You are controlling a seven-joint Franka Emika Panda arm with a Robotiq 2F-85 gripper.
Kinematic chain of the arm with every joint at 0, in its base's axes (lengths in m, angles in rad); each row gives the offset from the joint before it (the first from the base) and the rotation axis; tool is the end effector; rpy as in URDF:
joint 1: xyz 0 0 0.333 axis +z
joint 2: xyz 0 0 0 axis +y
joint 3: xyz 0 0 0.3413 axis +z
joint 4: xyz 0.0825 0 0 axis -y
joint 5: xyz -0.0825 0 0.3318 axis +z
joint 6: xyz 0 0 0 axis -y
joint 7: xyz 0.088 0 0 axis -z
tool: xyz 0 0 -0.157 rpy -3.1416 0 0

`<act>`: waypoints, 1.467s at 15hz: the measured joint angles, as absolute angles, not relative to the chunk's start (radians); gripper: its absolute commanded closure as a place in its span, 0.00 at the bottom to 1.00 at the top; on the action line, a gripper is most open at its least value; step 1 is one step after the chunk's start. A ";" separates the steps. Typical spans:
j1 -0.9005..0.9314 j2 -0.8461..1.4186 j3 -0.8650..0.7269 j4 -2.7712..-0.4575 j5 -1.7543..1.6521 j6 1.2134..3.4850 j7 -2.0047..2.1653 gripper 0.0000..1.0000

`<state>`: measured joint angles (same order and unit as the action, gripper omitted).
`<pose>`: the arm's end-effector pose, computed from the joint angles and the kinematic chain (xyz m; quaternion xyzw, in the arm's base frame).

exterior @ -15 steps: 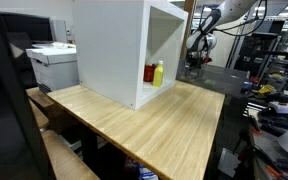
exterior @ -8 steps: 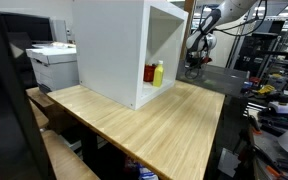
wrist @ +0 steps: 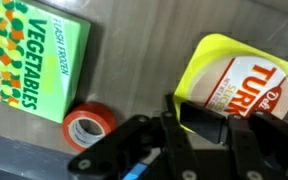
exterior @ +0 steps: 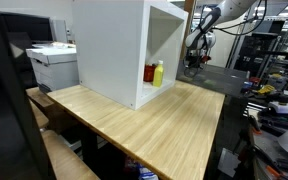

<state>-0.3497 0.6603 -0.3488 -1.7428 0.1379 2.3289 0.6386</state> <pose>0.5067 -0.3898 0.2194 0.7733 -0.6313 -0.0166 0.0565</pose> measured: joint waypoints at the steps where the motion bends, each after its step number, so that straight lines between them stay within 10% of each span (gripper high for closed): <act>1: -0.350 0.660 -0.348 -1.737 0.139 2.329 0.639 0.47; 9: -0.350 0.660 -0.342 -1.732 0.145 2.329 0.639 0.02; 22: -0.349 0.660 -0.320 -1.715 0.173 2.329 0.639 0.00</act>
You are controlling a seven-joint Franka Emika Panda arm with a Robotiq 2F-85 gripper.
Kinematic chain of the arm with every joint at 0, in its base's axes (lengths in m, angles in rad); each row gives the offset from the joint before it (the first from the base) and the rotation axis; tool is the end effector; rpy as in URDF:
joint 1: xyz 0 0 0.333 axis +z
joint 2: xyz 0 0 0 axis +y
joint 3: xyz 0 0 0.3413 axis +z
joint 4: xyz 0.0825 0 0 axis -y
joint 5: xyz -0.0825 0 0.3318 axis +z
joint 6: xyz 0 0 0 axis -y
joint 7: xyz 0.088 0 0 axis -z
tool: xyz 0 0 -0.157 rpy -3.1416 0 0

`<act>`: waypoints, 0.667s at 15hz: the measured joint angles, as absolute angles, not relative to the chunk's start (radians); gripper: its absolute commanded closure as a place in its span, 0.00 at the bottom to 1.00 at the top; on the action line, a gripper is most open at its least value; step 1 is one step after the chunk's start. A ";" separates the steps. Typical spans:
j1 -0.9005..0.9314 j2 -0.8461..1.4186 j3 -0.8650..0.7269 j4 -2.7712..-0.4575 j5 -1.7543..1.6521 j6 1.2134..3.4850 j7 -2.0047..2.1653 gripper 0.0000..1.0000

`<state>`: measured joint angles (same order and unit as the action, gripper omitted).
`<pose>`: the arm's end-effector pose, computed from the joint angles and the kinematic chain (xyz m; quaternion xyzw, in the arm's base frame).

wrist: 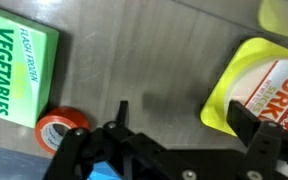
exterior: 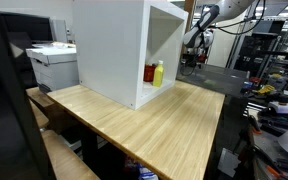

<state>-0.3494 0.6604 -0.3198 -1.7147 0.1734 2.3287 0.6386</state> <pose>0.5265 -0.3783 0.2262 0.7753 -0.6307 -0.0042 0.0346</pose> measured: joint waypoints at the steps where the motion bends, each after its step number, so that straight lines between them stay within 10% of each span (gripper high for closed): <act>1: -0.350 0.660 -0.320 -1.711 0.178 2.329 0.639 0.00; 10: -0.364 0.661 -0.321 -1.697 0.192 2.331 0.637 0.00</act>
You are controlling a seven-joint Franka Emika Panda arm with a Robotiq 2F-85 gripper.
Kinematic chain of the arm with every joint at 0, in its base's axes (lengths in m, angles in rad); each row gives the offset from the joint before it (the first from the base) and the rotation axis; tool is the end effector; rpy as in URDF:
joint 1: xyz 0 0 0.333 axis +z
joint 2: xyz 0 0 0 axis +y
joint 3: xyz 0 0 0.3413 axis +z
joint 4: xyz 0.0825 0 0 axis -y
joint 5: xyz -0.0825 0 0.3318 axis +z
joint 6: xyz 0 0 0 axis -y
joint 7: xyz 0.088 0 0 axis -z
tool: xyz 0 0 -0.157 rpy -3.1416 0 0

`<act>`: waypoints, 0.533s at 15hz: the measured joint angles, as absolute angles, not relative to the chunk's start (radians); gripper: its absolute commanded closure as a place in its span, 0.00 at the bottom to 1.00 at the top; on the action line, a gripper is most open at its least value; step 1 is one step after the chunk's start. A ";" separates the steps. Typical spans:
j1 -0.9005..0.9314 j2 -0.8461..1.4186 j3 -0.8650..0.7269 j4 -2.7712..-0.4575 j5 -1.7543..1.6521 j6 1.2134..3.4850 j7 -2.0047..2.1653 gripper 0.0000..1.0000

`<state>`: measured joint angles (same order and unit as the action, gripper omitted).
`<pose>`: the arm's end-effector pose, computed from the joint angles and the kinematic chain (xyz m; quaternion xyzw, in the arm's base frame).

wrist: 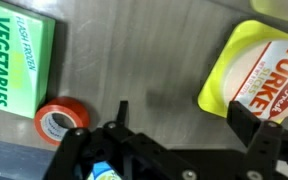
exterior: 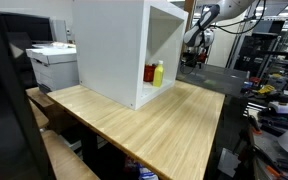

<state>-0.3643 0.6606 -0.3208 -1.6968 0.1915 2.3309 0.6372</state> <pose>0.5269 -0.3884 0.2330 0.7679 -0.6400 0.0060 0.0278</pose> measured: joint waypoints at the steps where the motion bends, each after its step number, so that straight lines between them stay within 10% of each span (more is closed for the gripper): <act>1: -0.366 0.661 -0.320 -1.697 0.193 2.332 0.634 0.00; 8: -0.380 0.661 -0.301 -1.695 0.250 2.333 0.603 0.00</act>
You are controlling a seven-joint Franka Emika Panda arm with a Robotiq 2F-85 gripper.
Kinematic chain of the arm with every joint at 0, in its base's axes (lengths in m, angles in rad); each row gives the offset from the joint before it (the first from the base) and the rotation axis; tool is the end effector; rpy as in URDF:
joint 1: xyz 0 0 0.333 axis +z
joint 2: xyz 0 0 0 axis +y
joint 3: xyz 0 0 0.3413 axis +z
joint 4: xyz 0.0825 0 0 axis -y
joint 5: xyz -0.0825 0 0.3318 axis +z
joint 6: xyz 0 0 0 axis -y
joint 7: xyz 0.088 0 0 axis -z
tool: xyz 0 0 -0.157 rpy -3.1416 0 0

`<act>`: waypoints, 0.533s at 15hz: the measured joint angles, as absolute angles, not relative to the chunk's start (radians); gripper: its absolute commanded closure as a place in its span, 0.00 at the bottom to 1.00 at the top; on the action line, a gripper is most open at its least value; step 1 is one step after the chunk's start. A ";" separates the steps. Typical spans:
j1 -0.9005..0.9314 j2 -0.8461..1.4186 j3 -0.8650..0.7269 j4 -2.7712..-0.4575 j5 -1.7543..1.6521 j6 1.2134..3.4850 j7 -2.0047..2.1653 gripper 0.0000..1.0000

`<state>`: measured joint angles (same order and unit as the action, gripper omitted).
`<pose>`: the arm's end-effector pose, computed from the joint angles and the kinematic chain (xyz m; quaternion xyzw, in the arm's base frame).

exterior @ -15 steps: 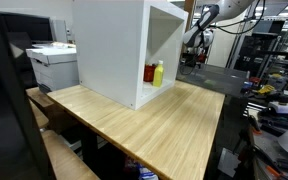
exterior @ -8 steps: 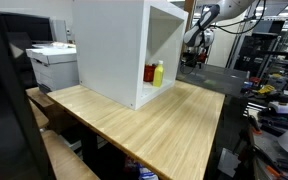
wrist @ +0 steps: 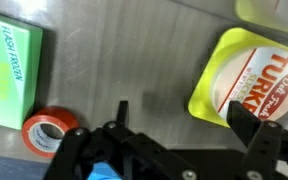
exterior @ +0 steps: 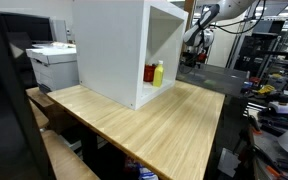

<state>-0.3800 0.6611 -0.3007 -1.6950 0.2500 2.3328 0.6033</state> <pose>0.5303 -0.3854 0.2314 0.7664 -0.6424 0.0073 0.0009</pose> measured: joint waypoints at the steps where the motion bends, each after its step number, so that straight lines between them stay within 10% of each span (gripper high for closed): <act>1: -0.382 0.661 -0.297 -1.694 0.263 2.333 0.596 0.00; 8: -0.390 0.662 -0.281 -1.693 0.311 2.333 0.575 0.00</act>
<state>-0.3905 0.6618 -0.2814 -1.6931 0.3113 2.3328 0.5747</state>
